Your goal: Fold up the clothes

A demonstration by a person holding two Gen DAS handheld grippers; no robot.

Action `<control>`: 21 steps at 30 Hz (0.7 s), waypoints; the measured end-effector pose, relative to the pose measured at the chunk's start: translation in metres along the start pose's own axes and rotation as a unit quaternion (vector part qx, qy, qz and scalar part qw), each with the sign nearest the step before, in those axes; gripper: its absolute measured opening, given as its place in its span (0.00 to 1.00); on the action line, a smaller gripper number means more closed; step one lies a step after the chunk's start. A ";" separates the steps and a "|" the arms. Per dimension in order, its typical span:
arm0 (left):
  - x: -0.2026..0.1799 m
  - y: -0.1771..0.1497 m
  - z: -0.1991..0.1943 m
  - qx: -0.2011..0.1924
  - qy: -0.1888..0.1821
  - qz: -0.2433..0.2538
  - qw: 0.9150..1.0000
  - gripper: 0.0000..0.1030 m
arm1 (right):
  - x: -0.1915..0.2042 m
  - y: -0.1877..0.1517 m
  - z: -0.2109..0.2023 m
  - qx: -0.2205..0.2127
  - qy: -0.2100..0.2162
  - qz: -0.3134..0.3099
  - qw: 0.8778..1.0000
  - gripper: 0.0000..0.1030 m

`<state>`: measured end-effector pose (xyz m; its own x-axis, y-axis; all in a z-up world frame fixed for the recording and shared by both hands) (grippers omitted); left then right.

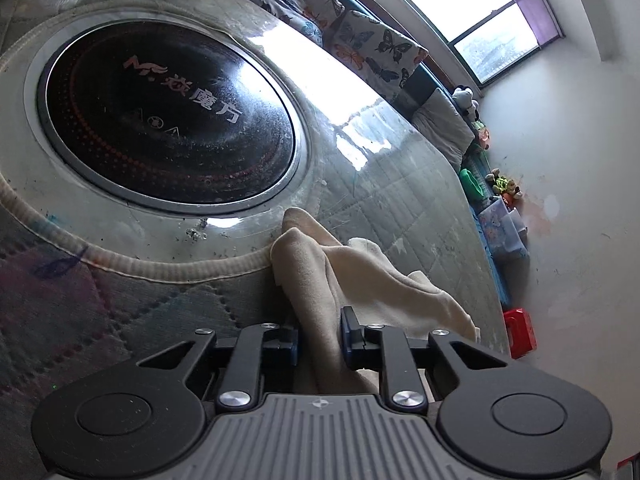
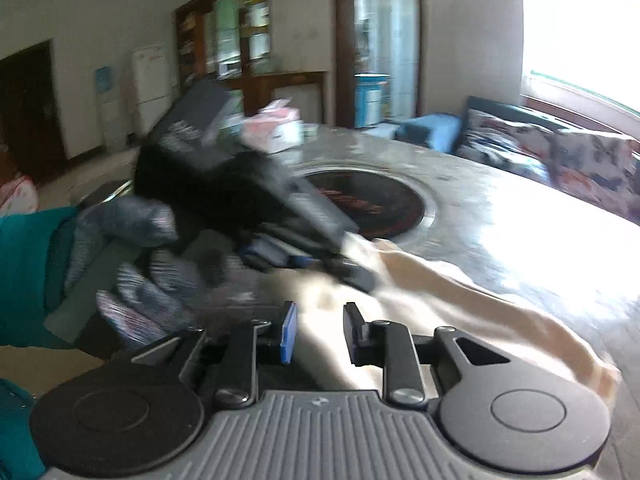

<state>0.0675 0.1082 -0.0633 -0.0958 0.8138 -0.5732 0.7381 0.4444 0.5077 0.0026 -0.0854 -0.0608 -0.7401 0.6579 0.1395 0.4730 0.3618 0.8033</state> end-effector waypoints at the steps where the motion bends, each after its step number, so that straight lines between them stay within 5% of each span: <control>1: -0.001 0.000 0.000 0.000 0.001 0.002 1.000 0.20 | -0.011 -0.002 -0.005 -0.004 -0.017 0.011 1.000 0.23; 7: -0.006 -0.001 -0.002 -0.001 0.013 0.021 1.000 0.20 | -0.096 -0.013 -0.024 -0.014 -0.140 0.096 0.985 0.27; 11: -0.009 -0.001 -0.001 -0.001 0.021 0.033 0.999 0.20 | -0.150 -0.027 -0.029 -0.019 -0.200 0.159 0.967 0.42; 18: -0.015 0.002 0.001 -0.001 0.034 0.053 0.998 0.20 | -0.190 -0.055 -0.031 -0.028 -0.191 0.253 0.948 0.43; 21: -0.018 0.004 0.002 -0.002 0.039 0.063 0.997 0.20 | -0.194 -0.056 -0.030 -0.033 -0.174 0.259 0.950 0.41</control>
<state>0.0729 0.0946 -0.0525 -0.0550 0.8902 -0.4523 0.7444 0.3384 0.5756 0.1056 -0.2529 -0.1152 -0.2083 0.9185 0.3361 0.6914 -0.1048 0.7148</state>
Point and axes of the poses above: each gripper's, at about its wrist camera, not at the fingertips, and z roughly the way its jaws point, x to its left, y to its top, the point moved 4 cm from there along z, roughly the way its jaws point, and after that the axes turned 8 degrees about z, right-handed, at the moved point
